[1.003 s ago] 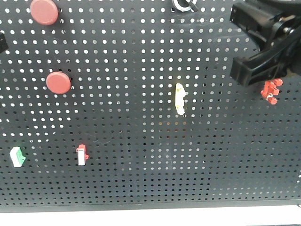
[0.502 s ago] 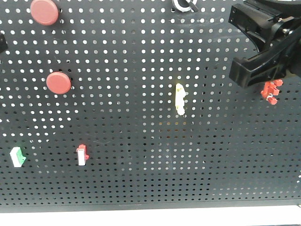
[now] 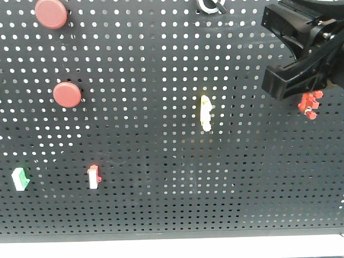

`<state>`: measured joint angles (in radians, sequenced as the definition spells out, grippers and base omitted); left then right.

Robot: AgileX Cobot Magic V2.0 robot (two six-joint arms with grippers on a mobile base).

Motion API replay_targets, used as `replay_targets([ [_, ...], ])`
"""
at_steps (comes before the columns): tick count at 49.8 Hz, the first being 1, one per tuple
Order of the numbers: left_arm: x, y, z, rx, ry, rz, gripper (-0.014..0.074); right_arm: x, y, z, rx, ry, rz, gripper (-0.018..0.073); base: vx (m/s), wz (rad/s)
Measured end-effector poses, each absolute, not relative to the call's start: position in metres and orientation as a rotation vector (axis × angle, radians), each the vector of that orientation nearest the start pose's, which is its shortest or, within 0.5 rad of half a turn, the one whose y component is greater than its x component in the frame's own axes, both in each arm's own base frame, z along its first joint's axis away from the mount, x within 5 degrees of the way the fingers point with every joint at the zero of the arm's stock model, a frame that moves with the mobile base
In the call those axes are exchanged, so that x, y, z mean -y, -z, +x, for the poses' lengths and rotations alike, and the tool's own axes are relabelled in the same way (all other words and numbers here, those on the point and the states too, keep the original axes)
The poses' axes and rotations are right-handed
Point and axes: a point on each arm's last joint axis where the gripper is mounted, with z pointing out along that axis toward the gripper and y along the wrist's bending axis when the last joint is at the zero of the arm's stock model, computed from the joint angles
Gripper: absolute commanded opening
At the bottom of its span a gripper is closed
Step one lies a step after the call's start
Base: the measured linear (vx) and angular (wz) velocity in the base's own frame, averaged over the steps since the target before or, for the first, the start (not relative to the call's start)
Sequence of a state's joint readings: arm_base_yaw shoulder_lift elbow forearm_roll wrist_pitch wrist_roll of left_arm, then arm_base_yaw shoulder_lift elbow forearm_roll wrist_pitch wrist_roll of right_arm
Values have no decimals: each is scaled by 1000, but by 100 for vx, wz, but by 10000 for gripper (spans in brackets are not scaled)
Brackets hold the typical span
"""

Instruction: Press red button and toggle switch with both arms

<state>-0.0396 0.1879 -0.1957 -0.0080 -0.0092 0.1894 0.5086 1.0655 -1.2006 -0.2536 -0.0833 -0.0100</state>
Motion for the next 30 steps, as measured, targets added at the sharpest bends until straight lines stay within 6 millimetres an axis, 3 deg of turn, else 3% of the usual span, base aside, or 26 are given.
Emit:
replay_targets([
  [11,-1,-202,57,-1561,-144,120,1,-111,-493,194,-1170,-225,-495,0,0,0],
  [30,-2,-193,57,-1626,-95,38,1,-111,-493,194,-1167,-226,-494,0,0,0],
])
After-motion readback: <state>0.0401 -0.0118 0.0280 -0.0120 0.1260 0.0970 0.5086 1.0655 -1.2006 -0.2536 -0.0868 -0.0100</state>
